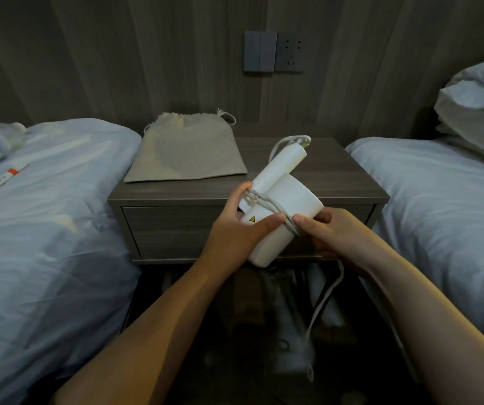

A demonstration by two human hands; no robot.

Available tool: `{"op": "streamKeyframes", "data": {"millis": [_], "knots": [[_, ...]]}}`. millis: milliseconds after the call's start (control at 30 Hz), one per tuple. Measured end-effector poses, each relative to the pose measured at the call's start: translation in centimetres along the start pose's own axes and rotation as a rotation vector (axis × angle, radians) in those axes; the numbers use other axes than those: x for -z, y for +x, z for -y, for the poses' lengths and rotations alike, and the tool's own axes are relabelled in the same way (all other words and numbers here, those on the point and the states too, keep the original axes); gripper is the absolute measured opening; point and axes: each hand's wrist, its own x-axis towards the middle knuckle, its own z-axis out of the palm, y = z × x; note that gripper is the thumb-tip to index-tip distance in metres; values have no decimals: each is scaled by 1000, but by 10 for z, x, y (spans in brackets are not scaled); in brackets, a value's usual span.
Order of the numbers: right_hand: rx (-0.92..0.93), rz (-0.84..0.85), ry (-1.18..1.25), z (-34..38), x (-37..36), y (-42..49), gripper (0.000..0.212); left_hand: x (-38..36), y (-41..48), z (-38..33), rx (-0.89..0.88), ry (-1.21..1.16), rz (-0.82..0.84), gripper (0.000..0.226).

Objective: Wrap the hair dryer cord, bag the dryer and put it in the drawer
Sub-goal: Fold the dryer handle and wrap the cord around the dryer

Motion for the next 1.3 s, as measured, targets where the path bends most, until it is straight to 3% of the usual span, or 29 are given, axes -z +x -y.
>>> {"op": "streamKeyframes", "data": {"millis": [267, 367, 500, 700, 900, 1067, 1300], "knots": [[95, -46, -285, 10, 9, -4, 23, 7, 3, -10, -17, 60, 7, 71], [125, 28, -311, 10, 21, -6, 12, 12, 3, -18, -32, 113, 14, 69], [115, -50, -464, 11, 19, -5, 5, 12, 3, -17, -20, 150, -10, 77], [12, -117, -652, 16, 8, -6, 28, 6, 0, -10, -59, 277, -87, 89], [55, 24, -865, 27, -6, -17, 33, 5, 0, -9, -86, 292, -90, 88], [74, -14, -830, 30, -7, -20, 29, 8, 1, -11, -76, 299, -96, 90], [106, 130, -812, 38, 0, -29, 19, 16, 2, -15, -154, 650, -107, 102]]}}
